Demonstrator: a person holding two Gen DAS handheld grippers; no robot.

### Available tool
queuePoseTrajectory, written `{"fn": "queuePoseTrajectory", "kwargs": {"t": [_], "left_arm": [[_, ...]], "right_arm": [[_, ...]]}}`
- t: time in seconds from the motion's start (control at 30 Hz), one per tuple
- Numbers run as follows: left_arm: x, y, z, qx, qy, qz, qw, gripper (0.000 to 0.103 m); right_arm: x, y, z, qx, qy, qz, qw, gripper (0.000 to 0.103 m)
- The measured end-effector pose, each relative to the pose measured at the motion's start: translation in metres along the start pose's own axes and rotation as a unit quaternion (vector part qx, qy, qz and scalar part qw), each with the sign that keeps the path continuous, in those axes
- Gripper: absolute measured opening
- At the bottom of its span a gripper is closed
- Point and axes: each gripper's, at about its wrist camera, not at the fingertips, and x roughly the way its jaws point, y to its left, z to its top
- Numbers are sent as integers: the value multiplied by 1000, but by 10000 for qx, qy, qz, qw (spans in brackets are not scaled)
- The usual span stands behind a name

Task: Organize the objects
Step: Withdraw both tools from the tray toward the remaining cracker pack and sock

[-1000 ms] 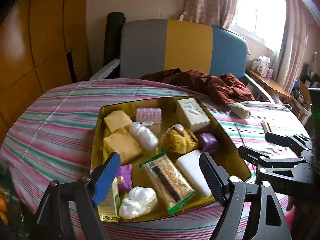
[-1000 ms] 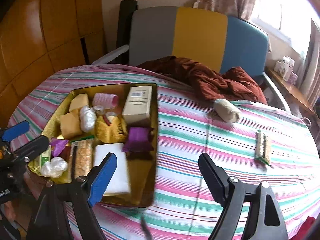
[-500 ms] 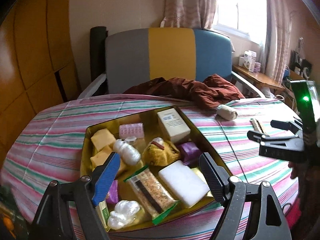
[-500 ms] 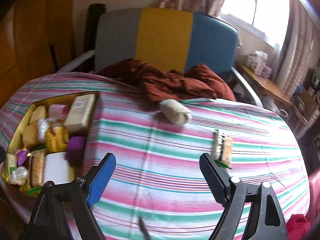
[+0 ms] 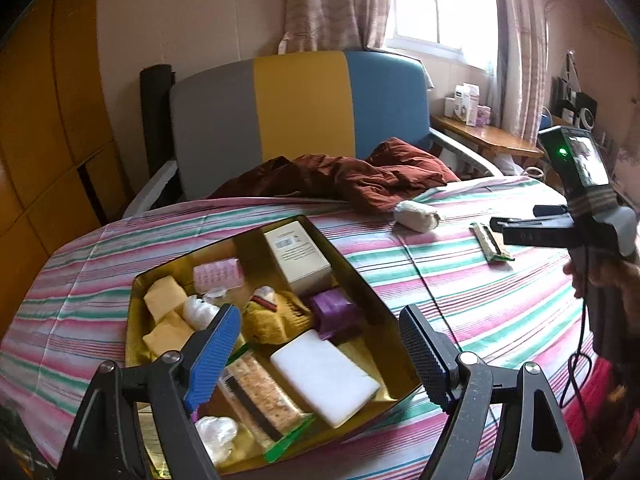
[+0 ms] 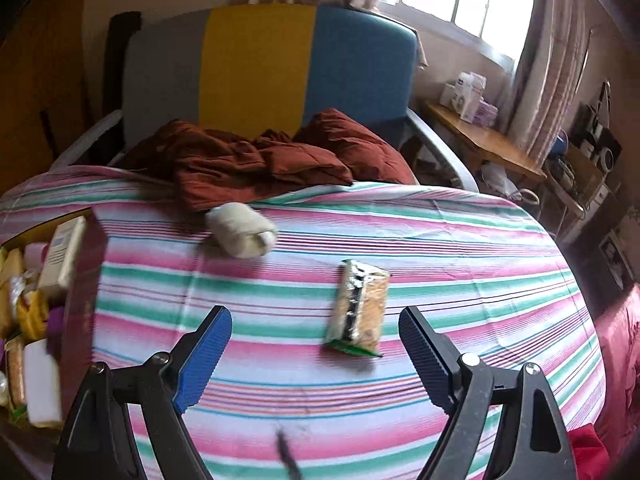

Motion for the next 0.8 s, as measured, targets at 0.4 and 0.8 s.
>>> {"fn": "queuePoseTrajectory", "kwargs": {"t": [0.4, 0.8], "left_arm": [[19, -31, 14, 362, 140, -170, 9991, 82], [55, -68, 40, 583, 335, -636, 9957, 82]], "right_arm": [[68, -78, -4, 1410, 639, 220, 9877, 87], [95, -90, -11, 1752, 1105, 321, 9778, 87]]}}
